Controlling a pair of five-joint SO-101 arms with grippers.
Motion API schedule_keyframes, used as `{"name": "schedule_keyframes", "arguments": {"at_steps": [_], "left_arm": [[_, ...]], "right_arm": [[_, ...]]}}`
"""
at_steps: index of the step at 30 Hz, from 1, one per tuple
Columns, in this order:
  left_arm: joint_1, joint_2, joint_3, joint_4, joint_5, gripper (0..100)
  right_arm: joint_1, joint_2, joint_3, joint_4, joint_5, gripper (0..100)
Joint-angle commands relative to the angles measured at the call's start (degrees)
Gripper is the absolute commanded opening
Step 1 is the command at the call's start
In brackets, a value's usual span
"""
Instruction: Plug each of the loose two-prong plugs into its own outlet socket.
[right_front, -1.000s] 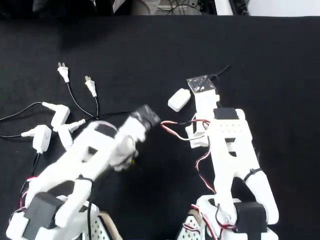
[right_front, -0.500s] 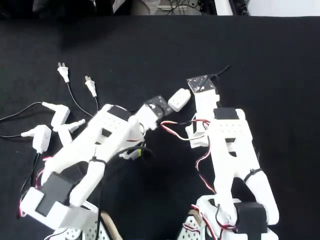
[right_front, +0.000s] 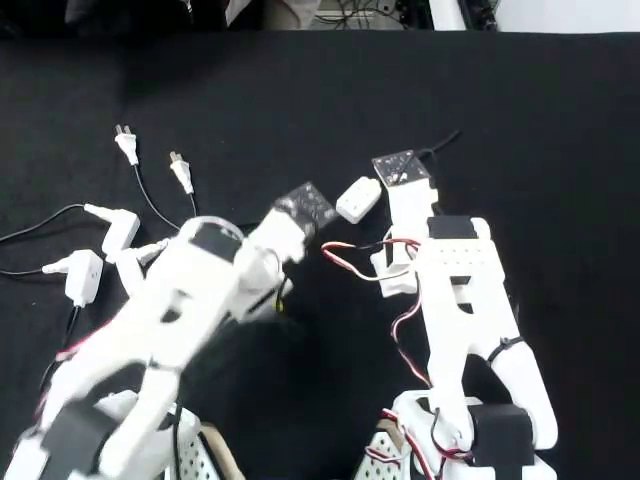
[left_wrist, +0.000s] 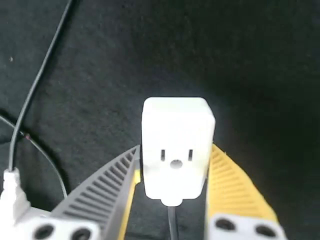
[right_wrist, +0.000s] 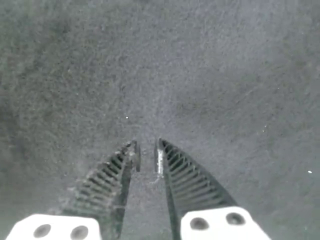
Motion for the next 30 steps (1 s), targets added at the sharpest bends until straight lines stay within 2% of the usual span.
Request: {"name": "schedule_keyframes", "arguments": {"at_steps": [1, 4, 10, 15, 20, 24, 30], "left_arm": [[3.74, -9.41, 8.48, -7.21, 4.04, 20], [2.24, -9.67, 10.59, -10.55, 5.01, 21], [-0.92, -4.31, 9.19, -10.46, 4.57, 22], [0.48, -3.87, 9.89, -10.90, 3.87, 21], [6.20, -4.40, 15.25, -18.73, 7.03, 21], [4.70, -3.69, 15.87, -23.65, 9.14, 21], [4.53, -3.69, 15.43, -24.35, 10.99, 21]], "right_arm": [[0.79, -1.10, -0.13, -0.35, 0.62, 5.7], [0.79, -1.10, -0.04, -0.26, 0.62, 5.7], [0.53, -1.10, 0.57, -0.62, 0.62, 5.7], [0.53, -1.10, 0.57, -0.62, 0.62, 5.7], [0.53, -1.10, 0.48, -0.62, 0.62, 5.7], [0.53, -1.10, 0.48, -0.62, 0.53, 5.7], [0.53, -1.10, 0.48, -0.62, 0.53, 5.7]]}}
